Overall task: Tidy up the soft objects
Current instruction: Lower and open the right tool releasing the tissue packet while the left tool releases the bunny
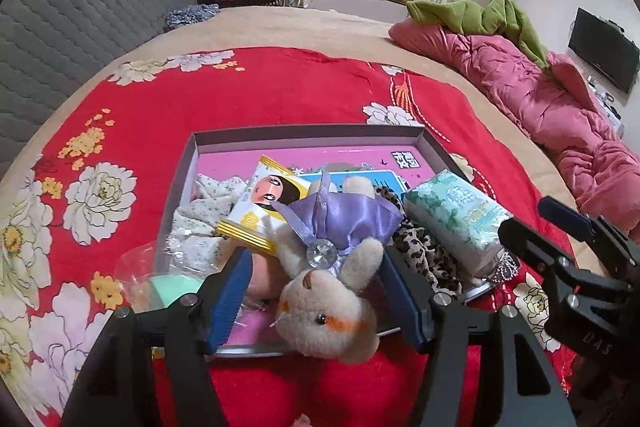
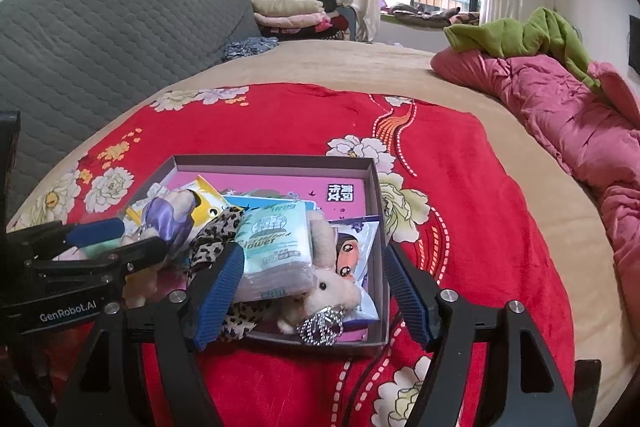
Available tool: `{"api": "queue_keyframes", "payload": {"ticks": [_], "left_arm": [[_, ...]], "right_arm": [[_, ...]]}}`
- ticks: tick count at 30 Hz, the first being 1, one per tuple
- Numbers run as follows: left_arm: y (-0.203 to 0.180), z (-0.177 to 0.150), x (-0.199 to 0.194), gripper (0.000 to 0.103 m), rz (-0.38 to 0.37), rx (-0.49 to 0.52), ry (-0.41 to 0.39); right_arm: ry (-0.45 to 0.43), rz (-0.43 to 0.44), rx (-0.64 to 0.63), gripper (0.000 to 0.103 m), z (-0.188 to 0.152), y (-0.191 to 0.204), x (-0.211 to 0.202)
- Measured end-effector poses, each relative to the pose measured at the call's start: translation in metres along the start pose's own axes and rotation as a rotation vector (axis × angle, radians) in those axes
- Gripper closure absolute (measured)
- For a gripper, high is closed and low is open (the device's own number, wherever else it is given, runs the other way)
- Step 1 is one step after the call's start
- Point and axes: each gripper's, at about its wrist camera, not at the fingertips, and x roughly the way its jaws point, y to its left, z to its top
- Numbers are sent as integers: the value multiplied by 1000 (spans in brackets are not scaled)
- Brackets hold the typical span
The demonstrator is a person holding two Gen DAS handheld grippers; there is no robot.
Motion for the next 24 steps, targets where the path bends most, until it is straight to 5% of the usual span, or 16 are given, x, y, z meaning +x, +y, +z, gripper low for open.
{"api": "queue_keyframes", "payload": {"ticks": [24], "left_arm": [[7, -26, -55, 35, 69, -67, -33]], "right_arm": [[-29, 8, -8, 29, -12, 13, -56]]}}
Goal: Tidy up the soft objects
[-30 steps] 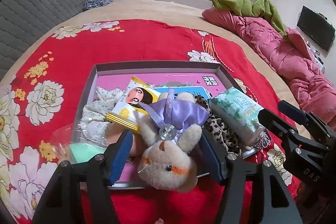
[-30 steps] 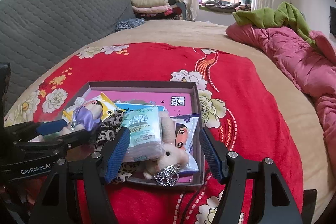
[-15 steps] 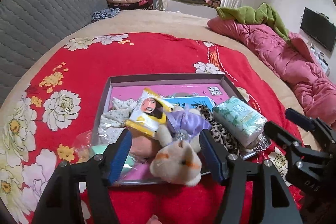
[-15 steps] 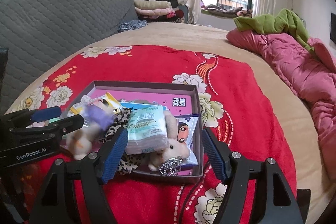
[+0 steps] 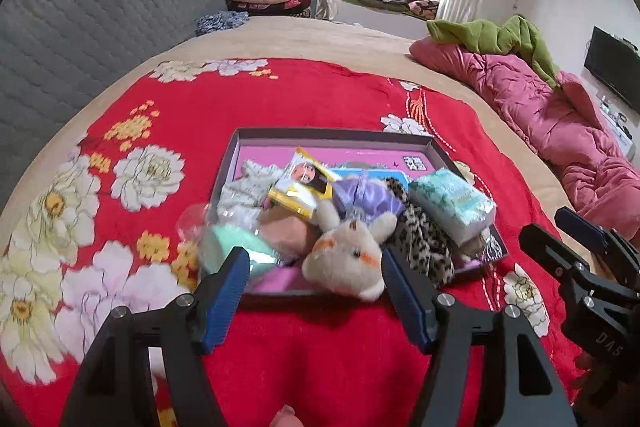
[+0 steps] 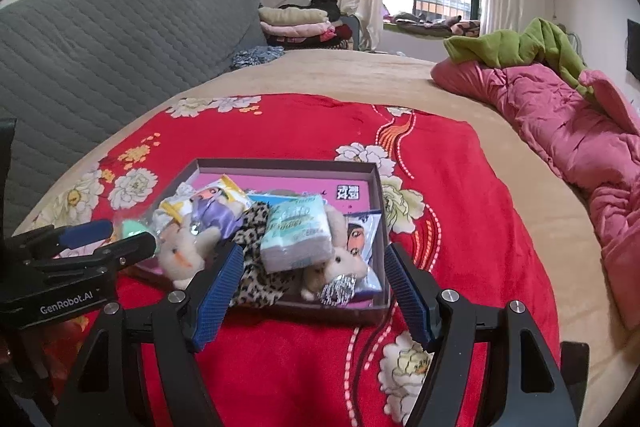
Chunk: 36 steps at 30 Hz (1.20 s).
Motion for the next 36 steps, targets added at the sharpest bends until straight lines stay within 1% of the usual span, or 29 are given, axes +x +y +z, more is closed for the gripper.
{"api": "queue_keyframes", "payload": {"ticks": [4, 8, 17, 27, 33, 36], "left_arm": [[1, -11, -9, 35, 25, 1, 2], [-2, -26, -17, 35, 37, 9, 17], [-10, -50, -38, 35, 51, 20, 27], [-6, -71, -54, 35, 76, 13, 50], [1, -79, -58, 35, 96, 0, 65], [2, -82, -59, 35, 101, 2, 73]], "right_arm": [[-1, 10, -4, 29, -10, 6, -13], [-11, -20, -23, 28, -19, 13, -27], [-4, -22, -6, 27, -40, 12, -51], [15, 17, 37, 27, -60, 12, -65], [41, 42, 56, 27, -76, 17, -67], [52, 41, 59, 27, -84, 20, -67]]}}
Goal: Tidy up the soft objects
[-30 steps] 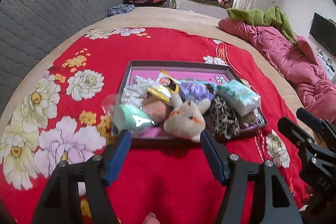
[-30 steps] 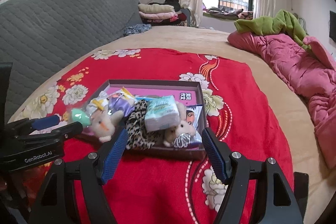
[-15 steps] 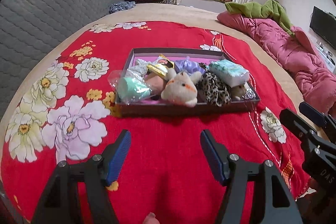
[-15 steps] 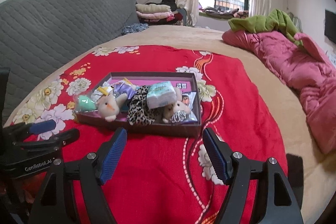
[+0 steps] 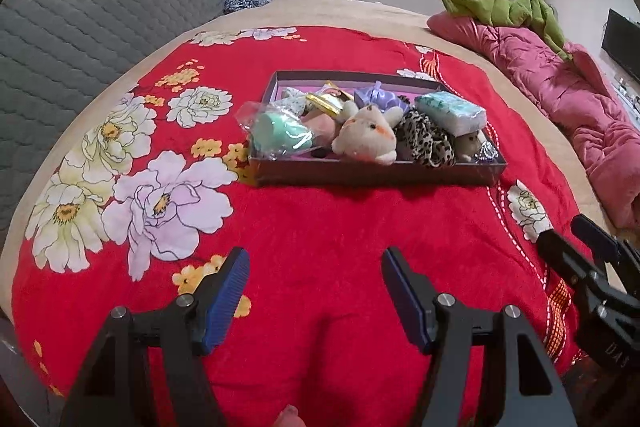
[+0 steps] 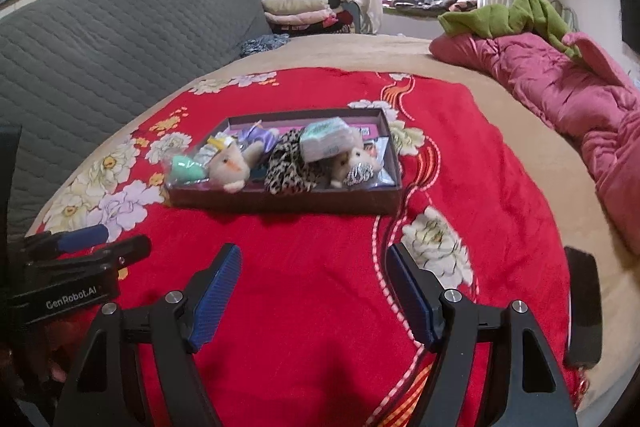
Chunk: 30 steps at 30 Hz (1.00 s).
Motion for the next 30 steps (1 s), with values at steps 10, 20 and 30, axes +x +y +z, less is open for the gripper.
{"api": "queue_keyframes", "payload": {"ticks": [10, 20, 30], "left_arm": [[3, -14, 0, 35, -1, 2, 30], [5, -16, 2, 35, -4, -6, 39], [5, -18, 5, 35, -10, -6, 52]], "right_arm": [[46, -12, 45, 27, -17, -8, 7], [48, -20, 22, 27, -21, -5, 5], [55, -17, 8, 27, -24, 0, 7]]}}
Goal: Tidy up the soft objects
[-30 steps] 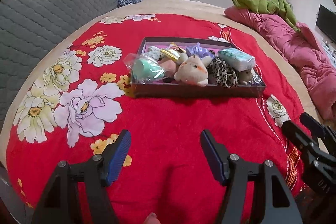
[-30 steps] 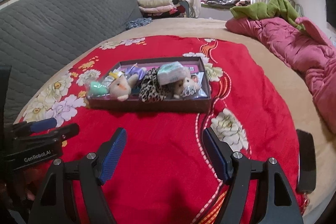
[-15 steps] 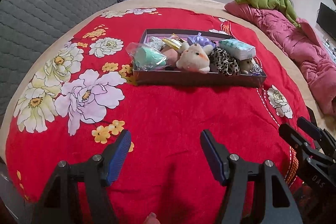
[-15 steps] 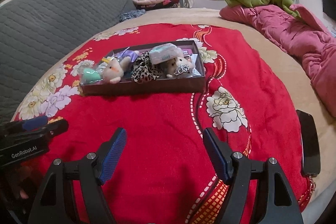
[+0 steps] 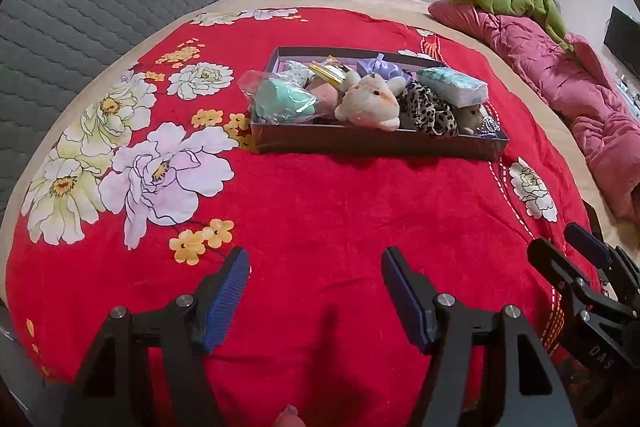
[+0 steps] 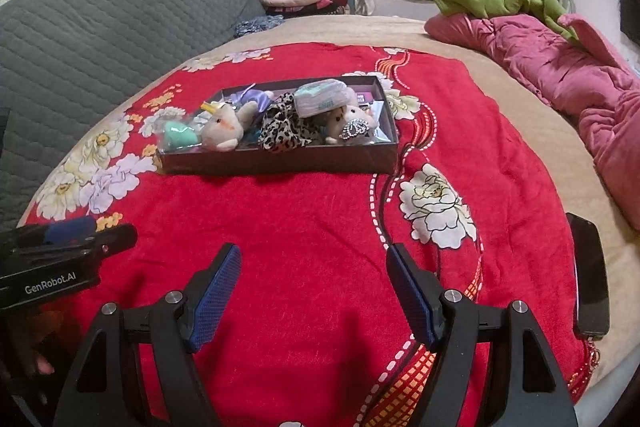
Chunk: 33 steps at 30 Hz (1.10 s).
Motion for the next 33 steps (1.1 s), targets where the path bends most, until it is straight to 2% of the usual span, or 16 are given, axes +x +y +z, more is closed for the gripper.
{"api": "queue_keyframes", "payload": {"ticks": [33], "left_arm": [[-1, -3, 4, 35, 10, 10, 2]], "right_arm": [[3, -16, -9, 27, -3, 0, 1]]}}
